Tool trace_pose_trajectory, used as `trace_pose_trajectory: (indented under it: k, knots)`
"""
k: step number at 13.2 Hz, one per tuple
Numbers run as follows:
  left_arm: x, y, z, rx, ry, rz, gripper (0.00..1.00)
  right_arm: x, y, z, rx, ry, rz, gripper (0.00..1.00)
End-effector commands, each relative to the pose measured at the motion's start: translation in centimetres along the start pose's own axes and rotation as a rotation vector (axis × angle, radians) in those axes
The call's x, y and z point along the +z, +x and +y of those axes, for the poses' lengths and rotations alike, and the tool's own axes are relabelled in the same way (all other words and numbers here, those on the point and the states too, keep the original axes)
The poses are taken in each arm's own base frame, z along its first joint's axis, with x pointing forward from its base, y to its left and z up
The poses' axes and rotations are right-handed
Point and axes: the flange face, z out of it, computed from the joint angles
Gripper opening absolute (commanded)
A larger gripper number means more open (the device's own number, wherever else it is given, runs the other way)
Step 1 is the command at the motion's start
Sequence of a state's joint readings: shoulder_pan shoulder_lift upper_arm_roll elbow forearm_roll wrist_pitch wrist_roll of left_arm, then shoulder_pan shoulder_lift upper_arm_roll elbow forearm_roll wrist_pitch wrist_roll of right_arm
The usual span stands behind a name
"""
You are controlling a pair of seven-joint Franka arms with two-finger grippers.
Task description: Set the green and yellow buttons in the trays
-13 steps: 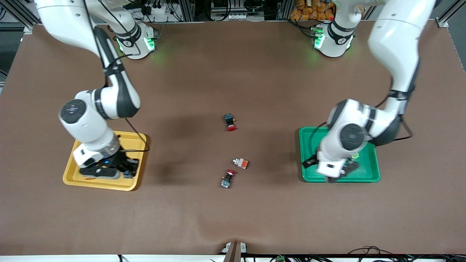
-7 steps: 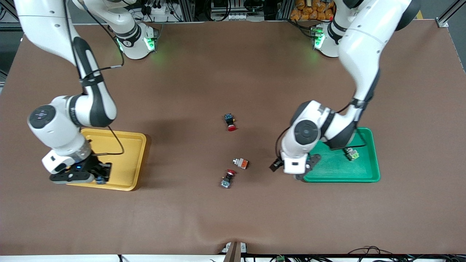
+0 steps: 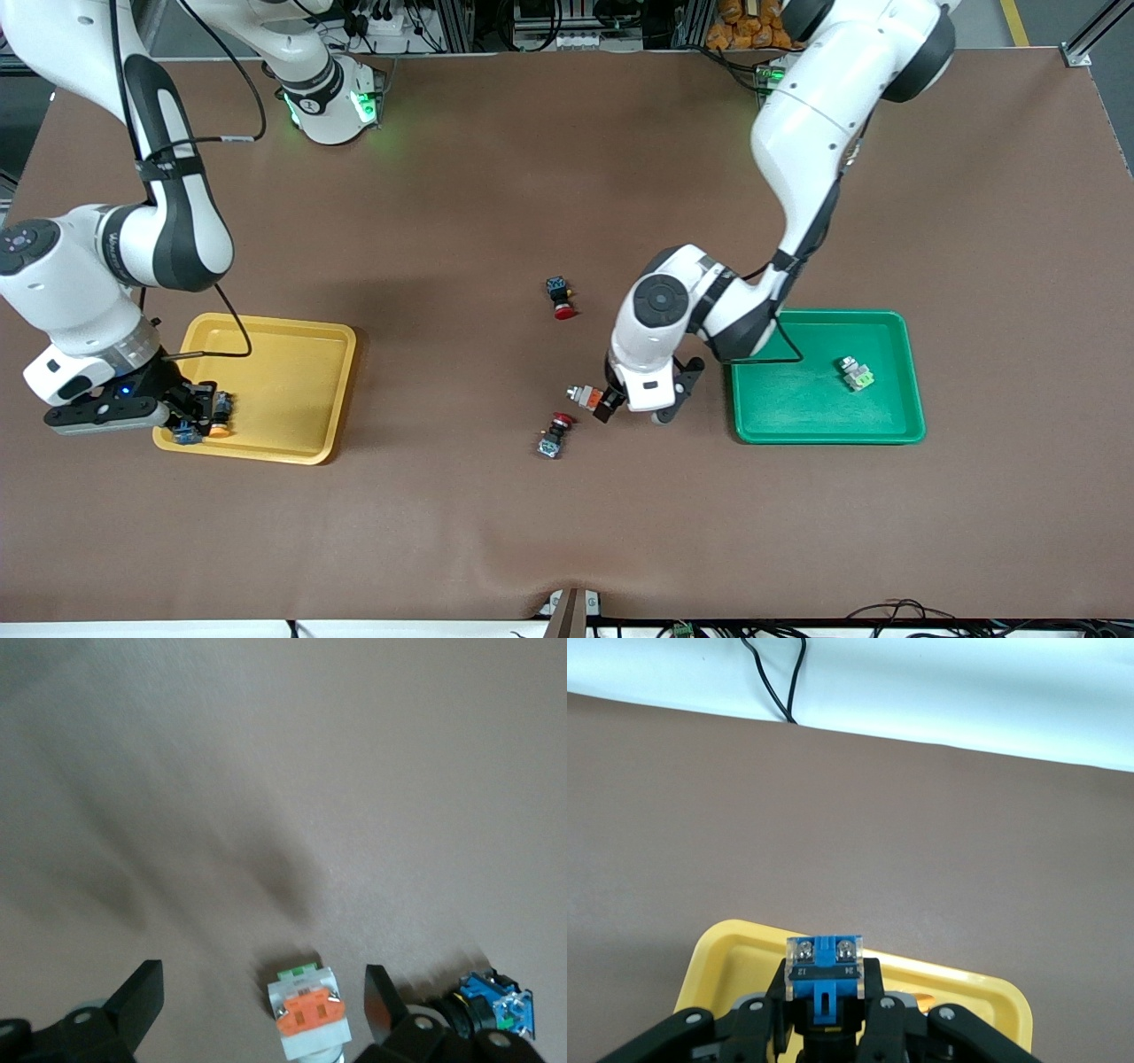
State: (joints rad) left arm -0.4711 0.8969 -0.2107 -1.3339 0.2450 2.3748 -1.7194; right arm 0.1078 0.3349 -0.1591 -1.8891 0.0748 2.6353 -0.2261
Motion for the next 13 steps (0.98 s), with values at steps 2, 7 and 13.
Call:
trace_pose_trajectory:
  k: [2,7,13]
  knots:
    - [1.4,-2.2,1.0,-0.065,-0.084,-0.014,1.0,-1.0,-0.8,0.1,-0.005,0.01,0.001,1.0]
    - [2.7,-3.6,1.1,-0.122,-0.12,-0.027,1.0,-0.9,-1.5,0.0,-0.003,0.029,-0.069,1.0]
    - [3.9,-4.1,0.6,-0.103,-0.108,0.002,0.27,-0.6,-2.8,1.8,0.024,0.04,-0.154,1.0]
